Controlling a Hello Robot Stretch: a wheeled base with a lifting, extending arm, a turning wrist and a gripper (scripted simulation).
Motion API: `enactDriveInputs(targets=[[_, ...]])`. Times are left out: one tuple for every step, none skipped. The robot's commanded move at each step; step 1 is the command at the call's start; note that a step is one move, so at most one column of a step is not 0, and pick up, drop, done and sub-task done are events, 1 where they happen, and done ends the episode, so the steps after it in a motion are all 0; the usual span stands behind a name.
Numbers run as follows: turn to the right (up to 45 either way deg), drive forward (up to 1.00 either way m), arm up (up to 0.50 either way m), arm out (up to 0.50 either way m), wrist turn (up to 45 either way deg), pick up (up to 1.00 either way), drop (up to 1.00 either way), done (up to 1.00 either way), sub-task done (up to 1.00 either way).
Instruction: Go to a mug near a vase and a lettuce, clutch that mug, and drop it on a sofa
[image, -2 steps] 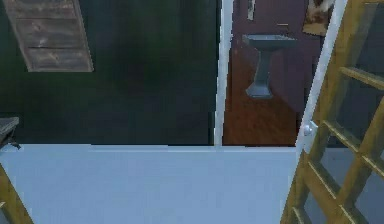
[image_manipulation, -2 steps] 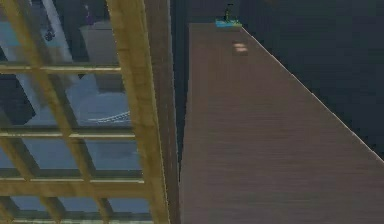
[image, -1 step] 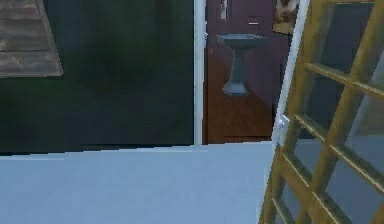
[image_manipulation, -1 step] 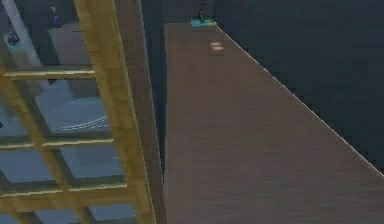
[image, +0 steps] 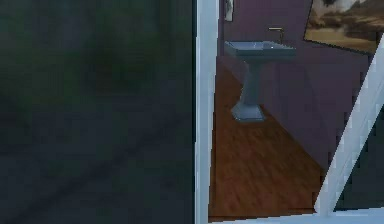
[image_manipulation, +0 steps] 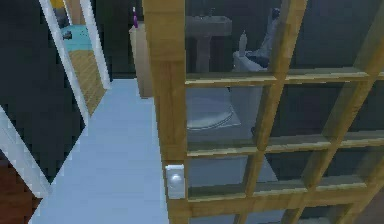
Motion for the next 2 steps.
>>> enactDriveInputs(targets=[[0.0,0.05,0.00,0.00,0.0,0.00,0.00,0.00,0.00],[45.0,0.00,0.00,0.00,0.0,0.00,0.00,0.00,0.00]])
